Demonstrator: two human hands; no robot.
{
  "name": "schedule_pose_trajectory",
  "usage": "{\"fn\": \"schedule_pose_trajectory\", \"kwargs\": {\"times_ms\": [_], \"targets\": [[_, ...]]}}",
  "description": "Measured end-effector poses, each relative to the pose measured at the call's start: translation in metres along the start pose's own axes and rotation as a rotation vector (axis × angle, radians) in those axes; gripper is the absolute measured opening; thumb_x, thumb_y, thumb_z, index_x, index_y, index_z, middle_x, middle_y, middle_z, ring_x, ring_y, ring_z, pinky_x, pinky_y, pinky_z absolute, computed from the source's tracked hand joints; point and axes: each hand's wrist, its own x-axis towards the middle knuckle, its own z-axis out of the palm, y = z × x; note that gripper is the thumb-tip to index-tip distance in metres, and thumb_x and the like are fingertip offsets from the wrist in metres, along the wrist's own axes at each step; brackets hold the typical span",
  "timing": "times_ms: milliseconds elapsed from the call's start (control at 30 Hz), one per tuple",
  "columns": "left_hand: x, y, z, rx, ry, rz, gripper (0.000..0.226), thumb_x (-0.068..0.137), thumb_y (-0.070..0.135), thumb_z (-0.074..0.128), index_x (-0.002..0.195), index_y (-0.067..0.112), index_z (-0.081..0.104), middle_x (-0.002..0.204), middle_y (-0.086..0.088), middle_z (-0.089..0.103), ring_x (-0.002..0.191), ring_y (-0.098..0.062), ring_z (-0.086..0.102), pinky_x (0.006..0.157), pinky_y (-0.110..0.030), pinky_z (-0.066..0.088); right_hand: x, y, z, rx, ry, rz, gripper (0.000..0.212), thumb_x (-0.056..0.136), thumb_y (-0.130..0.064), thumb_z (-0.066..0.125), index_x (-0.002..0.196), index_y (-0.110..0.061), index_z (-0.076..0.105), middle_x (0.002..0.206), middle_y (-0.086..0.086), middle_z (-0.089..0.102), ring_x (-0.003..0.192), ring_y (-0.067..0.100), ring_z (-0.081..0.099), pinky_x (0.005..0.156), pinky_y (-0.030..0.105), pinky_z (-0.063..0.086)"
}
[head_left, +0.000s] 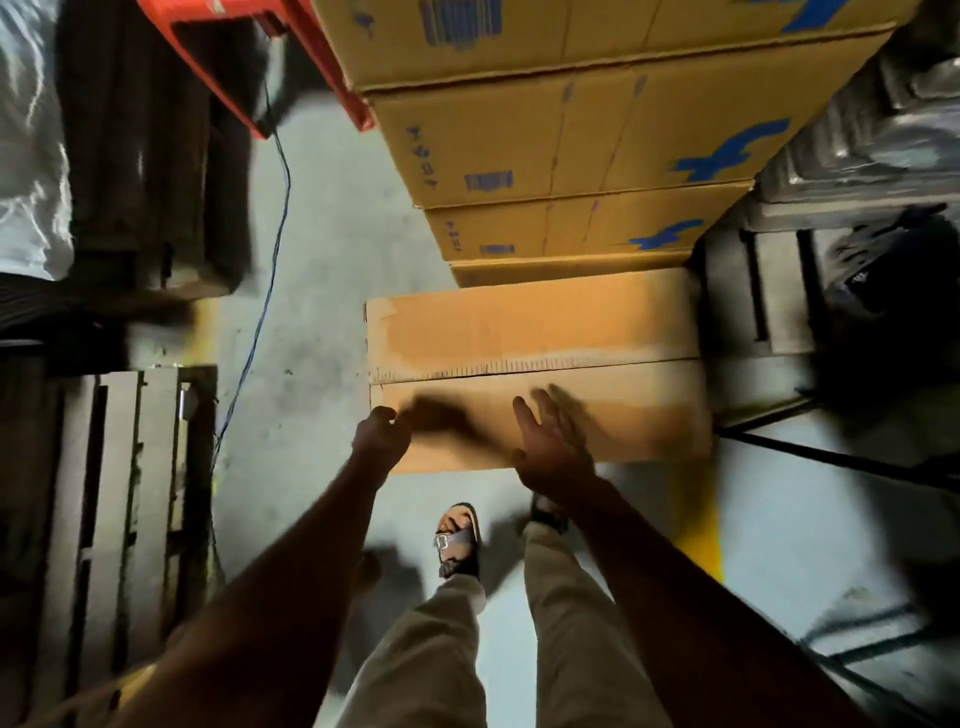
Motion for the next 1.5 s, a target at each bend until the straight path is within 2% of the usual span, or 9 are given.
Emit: {"fn": "schedule_pose_trajectory", "kwargs": {"times_ms": [200, 367, 600, 833, 1000, 1100, 1267, 1367, 1500], "targets": [[0.02, -0.022, 0.006, 0.007, 0.31, -0.034, 0.049, 0.096, 0.029, 0.055, 0.135, 0.0, 0.048, 0.135, -0.027, 0.048, 0.123, -0.045, 0.046, 0.101, -0.046, 0.039, 0.037, -0.052, 0.038, 0.154, 0.215, -0.017, 0.066, 0.091, -0.03, 0.043, 0.155, -0.021, 0.028, 0.164, 0.008, 0.017, 0.147, 0.033, 0.021, 0.118, 0.042, 0.02], [0.066, -0.079, 0.019, -0.437, -0.181, -0.171, 0.084, 0.066, 0.059, 0.075, 0.125, 0.003, 0.057, 0.122, -0.02, 0.064, 0.101, -0.033, 0.068, 0.092, -0.049, 0.055, 0.04, -0.079, 0.074, -0.068, 0.087, -0.096, 0.072, 0.094, -0.034, 0.053, 0.157, -0.026, 0.02, 0.164, 0.011, 0.007, 0.149, 0.035, 0.012, 0.117, 0.049, 0.018], [0.038, -0.054, 0.008, -0.459, -0.277, -0.23, 0.05, 0.081, 0.045, 0.06, 0.118, 0.011, 0.062, 0.11, -0.01, 0.069, 0.098, -0.026, 0.065, 0.07, -0.028, 0.047, 0.011, -0.1, 0.098, -0.149, 0.01, 0.019, 0.103, 0.08, -0.068, 0.058, 0.157, -0.021, 0.007, 0.163, 0.021, 0.0, 0.148, 0.041, 0.007, 0.112, 0.063, 0.024], [0.083, -0.068, -0.019, -0.401, -0.348, -0.155, 0.034, 0.094, 0.049, 0.05, 0.094, 0.016, 0.06, 0.103, -0.01, 0.06, 0.082, -0.019, 0.052, 0.069, -0.029, 0.036, 0.006, -0.123, 0.152, 0.086, 0.145, 0.189, 0.086, 0.081, -0.041, 0.071, 0.149, -0.017, 0.023, 0.162, 0.021, -0.008, 0.149, 0.039, -0.004, 0.112, 0.056, 0.03], [0.144, -0.02, -0.025, -0.538, -0.182, 0.149, 0.064, 0.099, 0.03, 0.054, 0.155, 0.016, 0.025, 0.133, -0.009, 0.053, 0.112, -0.019, 0.055, 0.094, -0.031, 0.045, 0.012, -0.154, 0.211, 0.269, 0.409, 0.309, 0.088, 0.076, -0.042, 0.055, 0.152, -0.005, 0.03, 0.159, 0.033, -0.003, 0.149, 0.046, -0.004, 0.12, 0.045, 0.003], [0.167, -0.002, -0.02, -0.481, -0.144, 0.312, 0.066, 0.102, 0.013, 0.05, 0.157, 0.012, 0.014, 0.156, -0.008, 0.035, 0.135, -0.017, 0.043, 0.111, -0.027, 0.037, 0.013, -0.169, 0.235, 0.453, 0.465, 0.443, 0.092, 0.076, -0.039, 0.062, 0.152, -0.005, 0.022, 0.155, 0.038, -0.004, 0.146, 0.05, -0.005, 0.121, 0.037, -0.008], [0.194, 0.015, -0.024, -0.479, -0.179, 0.276, 0.046, 0.083, 0.01, 0.067, 0.123, 0.018, 0.045, 0.091, 0.0, 0.054, 0.073, -0.011, 0.054, 0.056, -0.015, 0.045, 0.028, -0.189, 0.242, 0.732, 0.426, 0.535, 0.094, 0.083, -0.044, 0.053, 0.158, -0.015, 0.005, 0.155, 0.028, -0.028, 0.148, 0.044, -0.006, 0.121, 0.044, 0.019], [0.199, 0.022, -0.029, -0.334, -0.179, 0.283, 0.04, 0.076, 0.016, 0.076, 0.096, 0.023, 0.042, 0.086, 0.002, 0.049, 0.076, -0.014, 0.05, 0.058, -0.02, 0.042, 0.037, -0.199, 0.228, 0.903, 0.386, 0.736, 0.094, 0.089, -0.043, 0.052, 0.158, -0.016, -0.006, 0.155, 0.031, -0.025, 0.145, 0.051, -0.003, 0.118, 0.052, 0.023], [0.181, 0.034, -0.035, -0.251, -0.23, 0.312, 0.042, 0.083, 0.012, 0.074, 0.106, 0.017, 0.039, 0.084, 0.004, 0.044, 0.072, -0.009, 0.044, 0.057, -0.019, 0.038, 0.032, -0.197, 0.205, 0.975, 0.301, 0.756, 0.097, 0.092, -0.038, 0.064, 0.158, -0.014, -0.003, 0.152, 0.041, 0.001, 0.138, 0.053, 0.025, 0.111, 0.047, 0.032]]}}
